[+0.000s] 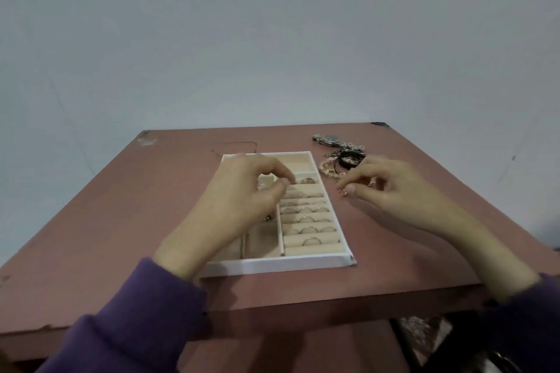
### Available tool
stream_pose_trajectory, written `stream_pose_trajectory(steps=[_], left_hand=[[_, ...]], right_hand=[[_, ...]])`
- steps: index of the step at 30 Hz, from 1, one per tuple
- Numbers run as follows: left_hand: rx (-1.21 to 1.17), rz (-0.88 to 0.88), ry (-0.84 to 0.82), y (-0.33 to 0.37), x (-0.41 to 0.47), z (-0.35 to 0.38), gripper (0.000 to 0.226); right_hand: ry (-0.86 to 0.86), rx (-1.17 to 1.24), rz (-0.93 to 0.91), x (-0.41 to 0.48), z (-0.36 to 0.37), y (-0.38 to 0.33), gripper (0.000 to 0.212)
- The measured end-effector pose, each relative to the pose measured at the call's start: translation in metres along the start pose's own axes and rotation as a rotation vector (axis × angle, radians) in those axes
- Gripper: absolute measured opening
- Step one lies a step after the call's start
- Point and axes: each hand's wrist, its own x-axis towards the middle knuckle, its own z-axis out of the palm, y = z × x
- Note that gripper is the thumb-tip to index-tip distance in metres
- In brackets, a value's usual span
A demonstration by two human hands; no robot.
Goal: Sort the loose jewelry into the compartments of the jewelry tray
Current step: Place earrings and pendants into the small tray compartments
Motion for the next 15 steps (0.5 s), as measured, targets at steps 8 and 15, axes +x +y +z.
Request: stream_pose_trajectory(steps=[8, 15], left_hand=[[0.045, 0.177, -0.165, 0.06, 0.029, 0.066, 0.021], [0.182, 0.166, -0.293, 0.075, 0.056, 0.116, 0.026]], right_hand=[[0.368, 0.134, 0.291, -0.011, -0.018, 0.054, 0.028], [0.601, 0.123, 0.401, -0.007, -0.018, 0.067, 0.044]])
